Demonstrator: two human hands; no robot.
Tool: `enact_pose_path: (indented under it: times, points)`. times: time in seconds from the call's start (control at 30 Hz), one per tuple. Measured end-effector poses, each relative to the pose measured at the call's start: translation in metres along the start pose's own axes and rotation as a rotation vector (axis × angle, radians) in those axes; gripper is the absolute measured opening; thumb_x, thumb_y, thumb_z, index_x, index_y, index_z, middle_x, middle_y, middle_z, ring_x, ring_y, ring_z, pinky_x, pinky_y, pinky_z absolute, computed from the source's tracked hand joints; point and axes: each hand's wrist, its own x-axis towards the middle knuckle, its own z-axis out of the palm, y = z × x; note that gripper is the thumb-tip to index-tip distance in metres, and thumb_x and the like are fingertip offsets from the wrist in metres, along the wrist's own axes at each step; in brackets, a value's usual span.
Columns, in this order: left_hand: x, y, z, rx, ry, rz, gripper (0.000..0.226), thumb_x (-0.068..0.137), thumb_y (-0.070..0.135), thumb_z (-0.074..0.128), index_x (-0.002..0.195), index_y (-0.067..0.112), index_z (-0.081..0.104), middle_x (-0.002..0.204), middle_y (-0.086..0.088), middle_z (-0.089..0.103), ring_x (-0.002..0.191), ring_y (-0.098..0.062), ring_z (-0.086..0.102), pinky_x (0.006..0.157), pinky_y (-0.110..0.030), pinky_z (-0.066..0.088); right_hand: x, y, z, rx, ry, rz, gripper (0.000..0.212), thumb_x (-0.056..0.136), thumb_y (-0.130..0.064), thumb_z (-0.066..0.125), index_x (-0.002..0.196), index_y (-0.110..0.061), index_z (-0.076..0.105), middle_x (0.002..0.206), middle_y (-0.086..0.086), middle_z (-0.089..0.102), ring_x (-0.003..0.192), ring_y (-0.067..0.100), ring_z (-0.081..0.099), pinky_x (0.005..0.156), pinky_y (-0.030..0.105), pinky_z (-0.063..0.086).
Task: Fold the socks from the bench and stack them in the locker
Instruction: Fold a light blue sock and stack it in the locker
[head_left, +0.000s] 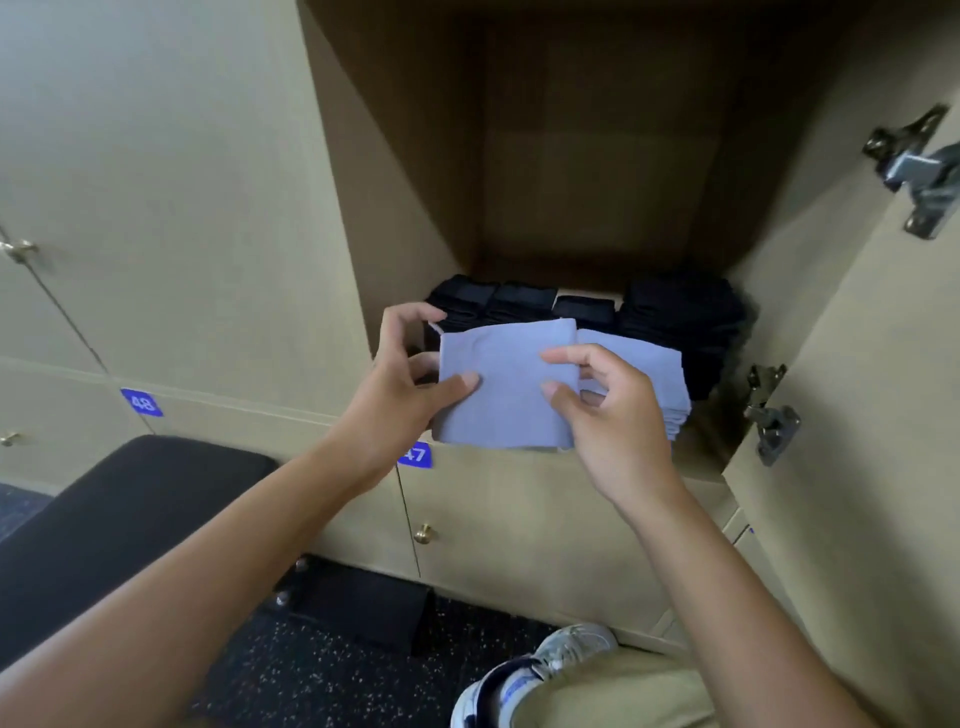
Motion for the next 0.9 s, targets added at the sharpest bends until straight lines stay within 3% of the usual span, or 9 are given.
enact_pose_path:
  times: [0.07, 0.13, 0.23, 0.37, 0.47, 0.57, 0.67, 0.8, 0.9]
  points:
    - [0.008, 0.001, 0.007, 0.064, -0.039, 0.015, 0.038, 0.095, 0.005, 0.070, 0.116, 0.028, 0.047, 0.106, -0.017, 0.071, 0.087, -0.022, 0.069, 0.072, -0.046, 0.058, 0.007, 0.005, -0.010, 0.004, 0.024, 0.038, 0.025, 0.095, -0.010, 0.066, 0.112, -0.027, 0.073, 0.107, -0.027, 0.068, 0.098, 0.003, 0.064, 0.088, 0.028, 0.053]
    - [0.017, 0.003, 0.016, 0.144, -0.056, 0.035, 0.025, 0.096, 0.007, 0.069, 0.112, 0.021, 0.057, 0.110, -0.016, 0.070, 0.084, -0.021, 0.069, 0.073, -0.043, 0.057, 0.013, 0.009, -0.021, 0.023, 0.037, 0.072, 0.025, 0.095, -0.017, 0.068, 0.117, -0.028, 0.073, 0.110, -0.027, 0.068, 0.106, 0.005, 0.065, 0.088, 0.029, 0.055]
    - [0.035, 0.007, 0.033, 0.225, -0.031, 0.064, 0.015, 0.095, 0.007, 0.071, 0.107, 0.014, 0.067, 0.108, -0.011, 0.071, 0.072, -0.012, 0.067, 0.061, -0.022, 0.051, 0.020, 0.014, -0.037, -0.009, 0.055, 0.081, 0.032, 0.092, -0.024, 0.073, 0.124, -0.029, 0.071, 0.115, -0.019, 0.069, 0.104, 0.008, 0.066, 0.082, 0.018, 0.051]
    - [0.062, 0.009, 0.058, 0.249, -0.061, 0.040, 0.017, 0.091, 0.009, 0.075, 0.106, 0.017, 0.072, 0.106, -0.006, 0.072, 0.088, -0.017, 0.072, 0.068, -0.023, 0.056, 0.028, 0.023, -0.052, -0.085, 0.155, 0.095, 0.042, 0.089, -0.020, 0.076, 0.129, -0.027, 0.067, 0.121, -0.003, 0.068, 0.104, 0.014, 0.065, 0.091, 0.029, 0.053]
    - [0.078, 0.011, 0.077, 0.263, -0.083, 0.033, 0.021, 0.087, 0.008, 0.080, 0.106, 0.014, 0.075, 0.103, -0.007, 0.074, 0.090, -0.017, 0.075, 0.073, -0.023, 0.060, 0.035, 0.029, -0.061, -0.188, 0.222, 0.091, 0.043, 0.091, -0.017, 0.073, 0.133, -0.022, 0.066, 0.128, -0.002, 0.064, 0.111, 0.018, 0.062, 0.099, 0.037, 0.052]
    - [0.092, 0.013, 0.090, 0.282, -0.115, 0.002, 0.026, 0.086, 0.007, 0.081, 0.110, 0.011, 0.075, 0.093, -0.002, 0.075, 0.081, -0.009, 0.075, 0.072, -0.020, 0.059, 0.040, 0.035, -0.067, -0.279, 0.248, 0.072, 0.041, 0.096, -0.014, 0.066, 0.137, -0.016, 0.063, 0.133, 0.001, 0.059, 0.118, 0.017, 0.057, 0.098, 0.027, 0.045]
    - [0.105, 0.011, 0.099, 0.342, -0.130, -0.013, 0.028, 0.085, 0.011, 0.082, 0.112, 0.014, 0.076, 0.092, -0.002, 0.074, 0.087, -0.014, 0.074, 0.081, -0.023, 0.059, 0.046, 0.042, -0.069, -0.360, 0.258, 0.067, 0.039, 0.102, -0.011, 0.056, 0.140, -0.014, 0.060, 0.140, 0.003, 0.055, 0.123, 0.016, 0.052, 0.094, 0.016, 0.033]
    - [0.116, 0.001, 0.104, 0.390, -0.147, -0.028, 0.028, 0.085, 0.015, 0.083, 0.113, 0.016, 0.076, 0.096, -0.004, 0.074, 0.094, -0.018, 0.074, 0.088, -0.029, 0.060, 0.052, 0.052, -0.071, -0.432, 0.239, 0.081, 0.039, 0.105, -0.008, 0.049, 0.143, -0.012, 0.056, 0.142, 0.008, 0.052, 0.126, 0.020, 0.051, 0.094, 0.016, 0.030]
    - [0.120, -0.007, 0.106, 0.427, -0.149, -0.017, 0.028, 0.085, 0.019, 0.083, 0.112, 0.020, 0.076, 0.102, -0.005, 0.073, 0.098, -0.019, 0.072, 0.088, -0.029, 0.059, 0.054, 0.057, -0.072, -0.483, 0.209, 0.100, 0.040, 0.106, -0.005, 0.046, 0.145, -0.011, 0.053, 0.143, 0.008, 0.051, 0.117, 0.011, 0.049, 0.091, 0.015, 0.030]
